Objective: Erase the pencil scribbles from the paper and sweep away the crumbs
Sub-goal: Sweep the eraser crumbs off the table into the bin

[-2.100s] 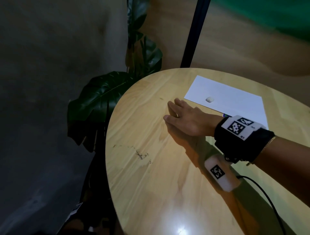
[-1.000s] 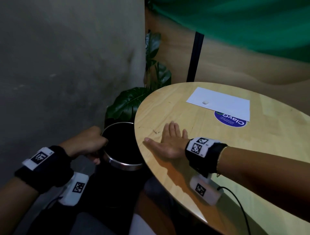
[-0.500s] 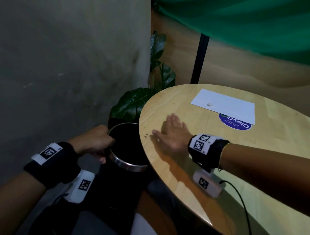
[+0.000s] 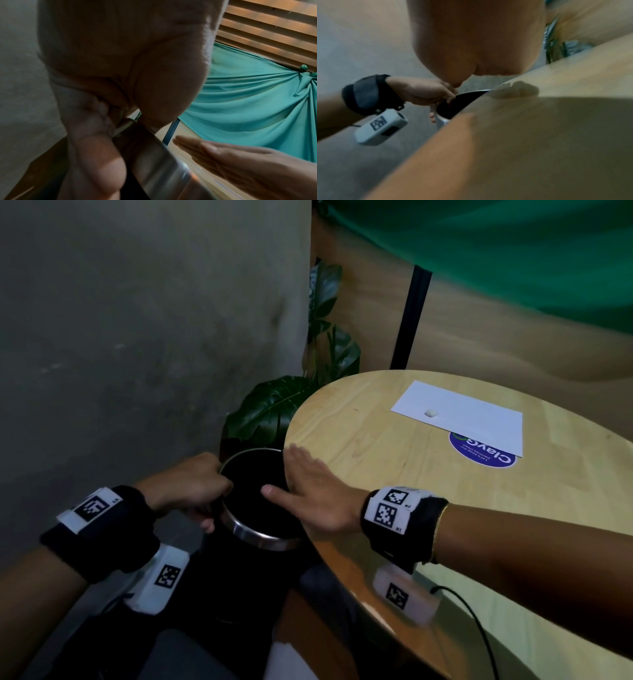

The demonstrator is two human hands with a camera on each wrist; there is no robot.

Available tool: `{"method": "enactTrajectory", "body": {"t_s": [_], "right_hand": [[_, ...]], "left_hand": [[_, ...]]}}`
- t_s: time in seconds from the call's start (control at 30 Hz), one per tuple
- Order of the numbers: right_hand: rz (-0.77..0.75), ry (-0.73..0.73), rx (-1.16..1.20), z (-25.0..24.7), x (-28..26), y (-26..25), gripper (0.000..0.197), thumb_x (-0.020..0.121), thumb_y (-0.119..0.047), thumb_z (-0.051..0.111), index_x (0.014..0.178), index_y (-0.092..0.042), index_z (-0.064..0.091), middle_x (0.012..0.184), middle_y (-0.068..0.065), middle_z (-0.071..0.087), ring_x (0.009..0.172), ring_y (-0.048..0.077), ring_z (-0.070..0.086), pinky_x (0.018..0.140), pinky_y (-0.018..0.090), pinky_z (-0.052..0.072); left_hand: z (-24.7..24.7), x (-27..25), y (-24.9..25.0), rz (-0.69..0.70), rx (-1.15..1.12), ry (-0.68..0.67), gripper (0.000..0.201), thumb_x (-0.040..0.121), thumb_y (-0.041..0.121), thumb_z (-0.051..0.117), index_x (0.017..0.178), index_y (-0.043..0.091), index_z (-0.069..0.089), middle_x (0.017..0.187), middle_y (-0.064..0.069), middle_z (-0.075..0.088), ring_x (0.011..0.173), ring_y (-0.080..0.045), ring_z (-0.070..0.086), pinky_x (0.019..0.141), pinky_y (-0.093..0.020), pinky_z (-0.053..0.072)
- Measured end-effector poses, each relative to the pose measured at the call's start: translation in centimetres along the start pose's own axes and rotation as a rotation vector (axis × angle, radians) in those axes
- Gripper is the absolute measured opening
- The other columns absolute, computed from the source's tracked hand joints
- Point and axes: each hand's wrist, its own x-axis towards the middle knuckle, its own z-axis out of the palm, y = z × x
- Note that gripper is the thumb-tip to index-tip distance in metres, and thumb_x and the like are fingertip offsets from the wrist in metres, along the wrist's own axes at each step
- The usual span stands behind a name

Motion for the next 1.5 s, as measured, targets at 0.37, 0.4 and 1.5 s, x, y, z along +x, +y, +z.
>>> {"method": "enactTrajectory", "body": {"t_s": [0.37, 0.4, 1.5], "right_hand": [[0.023, -0.153, -0.247, 1.5, -3.0, 1.2, 0.109, 0.098, -0.085, 0.017, 0.167, -0.01, -0.021, 0.173, 0.008, -0.031, 0.159, 0.019, -0.03, 0.131, 0.047, -0.013], [-0.02, -0.17, -0.245, 1.7, -2.8, 0.6, 0.106, 0.1, -0.082, 0.019, 0.167, -0.01, -0.019, 0.173, 0.007, -0.03, 0.159, 0.018, -0.03, 0.131, 0.046, -0.014], [0.357, 0.097, -0.104, 1.0, 1.7, 2.2, 0.114, 0.096, -0.086, 0.026, 0.17, -0.007, -0.009, 0.175, 0.02, -0.021, 0.163, 0.034, -0.018, 0.131, 0.05, -0.009]], "left_hand": [[1.0, 0.2, -0.2, -0.019, -0.024, 0.088, 0.03, 0.108, 0.012, 0.057, 0.08, 0.003, 0.062, 0.041, -0.002, 0.066, 0.037, -0.017, 0.066, 0.037, -0.024, 0.053], [1.1, 0.2, -0.2, -0.023, -0.029, 0.092, 0.03, 0.108, 0.012, 0.057, 0.08, 0.003, 0.062, 0.041, -0.002, 0.065, 0.036, -0.018, 0.066, 0.037, -0.024, 0.054], [0.1, -0.9, -0.1, -0.009, -0.044, -0.014, 0.022, 0.097, -0.001, 0.059, 0.09, -0.014, 0.075, 0.061, -0.017, 0.077, 0.051, -0.018, 0.074, 0.051, -0.026, 0.059]]}}
